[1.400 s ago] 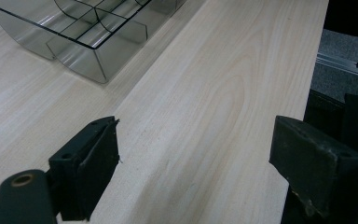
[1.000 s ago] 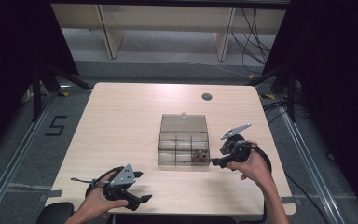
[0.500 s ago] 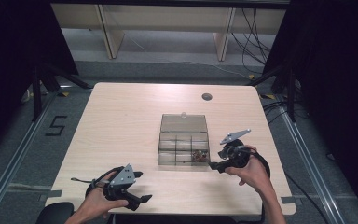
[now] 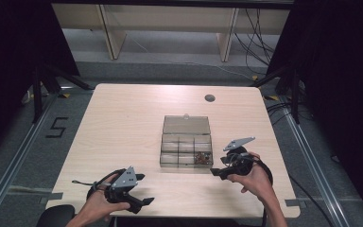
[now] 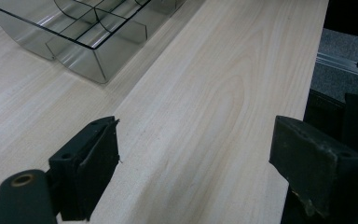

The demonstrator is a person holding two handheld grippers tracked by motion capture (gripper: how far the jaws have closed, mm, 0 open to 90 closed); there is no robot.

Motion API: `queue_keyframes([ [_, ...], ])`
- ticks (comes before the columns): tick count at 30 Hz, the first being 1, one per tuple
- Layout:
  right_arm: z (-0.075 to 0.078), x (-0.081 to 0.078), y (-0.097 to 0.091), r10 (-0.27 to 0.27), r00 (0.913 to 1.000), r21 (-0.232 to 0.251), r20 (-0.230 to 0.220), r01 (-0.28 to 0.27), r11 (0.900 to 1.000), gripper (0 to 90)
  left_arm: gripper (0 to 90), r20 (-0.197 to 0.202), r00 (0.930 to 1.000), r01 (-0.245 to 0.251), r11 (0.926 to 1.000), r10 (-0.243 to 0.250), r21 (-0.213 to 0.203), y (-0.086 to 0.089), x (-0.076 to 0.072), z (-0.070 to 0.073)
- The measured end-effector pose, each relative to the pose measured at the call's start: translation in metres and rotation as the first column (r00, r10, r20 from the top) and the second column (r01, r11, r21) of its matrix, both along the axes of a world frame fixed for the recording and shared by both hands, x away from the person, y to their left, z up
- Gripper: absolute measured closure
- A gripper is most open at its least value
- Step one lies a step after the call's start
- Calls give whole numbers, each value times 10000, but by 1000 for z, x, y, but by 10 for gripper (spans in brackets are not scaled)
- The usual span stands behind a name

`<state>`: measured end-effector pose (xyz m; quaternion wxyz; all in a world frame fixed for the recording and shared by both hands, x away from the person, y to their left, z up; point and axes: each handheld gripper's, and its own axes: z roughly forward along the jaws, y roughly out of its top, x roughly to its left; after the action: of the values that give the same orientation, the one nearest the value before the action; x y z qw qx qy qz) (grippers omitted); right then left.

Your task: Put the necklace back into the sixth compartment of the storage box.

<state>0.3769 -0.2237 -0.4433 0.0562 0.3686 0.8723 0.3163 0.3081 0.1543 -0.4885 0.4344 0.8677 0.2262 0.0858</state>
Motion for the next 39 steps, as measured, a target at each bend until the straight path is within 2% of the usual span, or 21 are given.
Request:
queue_keyframes([
  [1,-1,-2,1,-506,9987,-17,-68,506,9987,335,151,-2,10000,-4,10000,4,-9,0,0,0],
  [2,-2,-2,1,-497,9988,-39,48,497,9988,331,151,-14,10000,-10,10000,10,-13,0,0,0],
  [3,-2,-4,1,-411,9991,116,-126,413,9991,326,151,-67,10000,-49,9999,48,-100,-1,0,0],
  [4,-1,-4,0,-294,9995,-47,-76,294,9996,322,151,-47,10000,-2,9999,2,-110,0,1,0],
  [5,-4,-4,-1,-383,9991,-104,204,385,9992,317,151,72,9999,82,10000,-82,6,1,1,0],
  [6,-5,-4,-1,-457,9985,-60,317,459,9989,313,151,17,10000,-27,9999,27,-120,0,1,0],
  [7,-3,-6,-2,-339,9993,238,167,335,9992,310,151,29,10000,-28,9999,28,-112,0,1,0],
  [12,-3,-11,-6,-420,9990,216,153,417,9989,284,150,-29,9999,154,9998,-154,105,1,2,1],
  [14,-5,-13,-6,-744,9971,303,149,739,9968,276,151,-65,10000,63,10000,-64,-63,0,1,0],
  [15,-4,-14,-7,-578,9983,248,88,576,9980,274,150,35,9999,102,9999,-102,50,1,1,0],
  [17,-7,-14,-7,-405,9988,472,268,392,9981,267,151,0,10000,5,10000,-5,-79,0,1,0],
  [19,-9,-14,-7,-191,9989,297,439,178,9994,263,150,-25,9999,121,9999,-120,84,1,1,0],
  [22,-8,-16,-6,-299,9992,350,282,290,9990,262,150,-6,9999,107,9999,-107,4,0,1,-1],
  [23,-9,-16,-7,-250,9982,266,549,235,9994,261,151,-37,9999,114,9999,-114,47,1,1,0],
  [25,-10,-18,-4,-395,9987,577,315,377,9976,259,151,91,9999,111,9999,-112,131,2,2,1],
  [26,-8,-20,-4,-470,9988,485,146,462,9978,259,150,104,9999,114,9999,-115,115,2,2,1],
  [27,-11,-19,-5,-376,9985,426,389,360,9984,259,150,-5,10000,-1,10000,1,-17,1,1,1],
  [28,-9,-20,-4,-556,9982,297,228,549,9981,257,151,3,10000,36,10000,-36,75,2,1,1],
  [29,-11,-21,-4,-360,9987,662,362,335,9972,257,151,32,10000,24,10000,-24,66,1,1,1],
  [36,-13,-25,-2,-407,9990,423,177,399,9983,257,151,39,10000,49,9999,-50,111,1,1,1],
  [39,-15,-26,0,-328,9991,710,272,308,9970,250,150,-2,10000,39,10000,-39,3,0,0,1],
])
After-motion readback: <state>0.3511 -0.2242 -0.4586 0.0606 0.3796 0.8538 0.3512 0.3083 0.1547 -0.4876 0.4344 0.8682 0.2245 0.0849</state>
